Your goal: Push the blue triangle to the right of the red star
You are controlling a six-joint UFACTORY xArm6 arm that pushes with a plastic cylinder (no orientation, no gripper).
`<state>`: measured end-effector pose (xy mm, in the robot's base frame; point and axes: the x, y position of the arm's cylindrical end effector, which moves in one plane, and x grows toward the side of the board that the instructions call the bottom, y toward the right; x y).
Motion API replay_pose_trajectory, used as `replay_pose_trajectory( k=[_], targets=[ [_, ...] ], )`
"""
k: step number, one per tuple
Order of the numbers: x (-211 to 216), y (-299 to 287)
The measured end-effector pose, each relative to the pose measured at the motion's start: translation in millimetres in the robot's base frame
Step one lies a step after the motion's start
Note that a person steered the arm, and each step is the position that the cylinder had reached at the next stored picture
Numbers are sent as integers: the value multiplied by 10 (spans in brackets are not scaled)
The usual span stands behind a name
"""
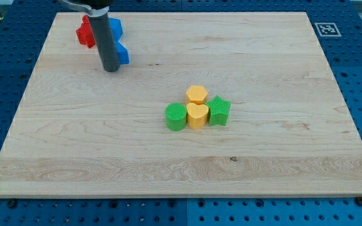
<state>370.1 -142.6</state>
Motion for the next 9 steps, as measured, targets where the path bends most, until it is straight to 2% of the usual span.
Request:
replay_pose_trajectory(
  k=[1,2,3,6,7,8,9],
  targets=[
    [101,516],
    [90,542],
    [-169,500],
    [-340,486],
    [-175,485],
    [430,346],
    [148,-18]
  ],
)
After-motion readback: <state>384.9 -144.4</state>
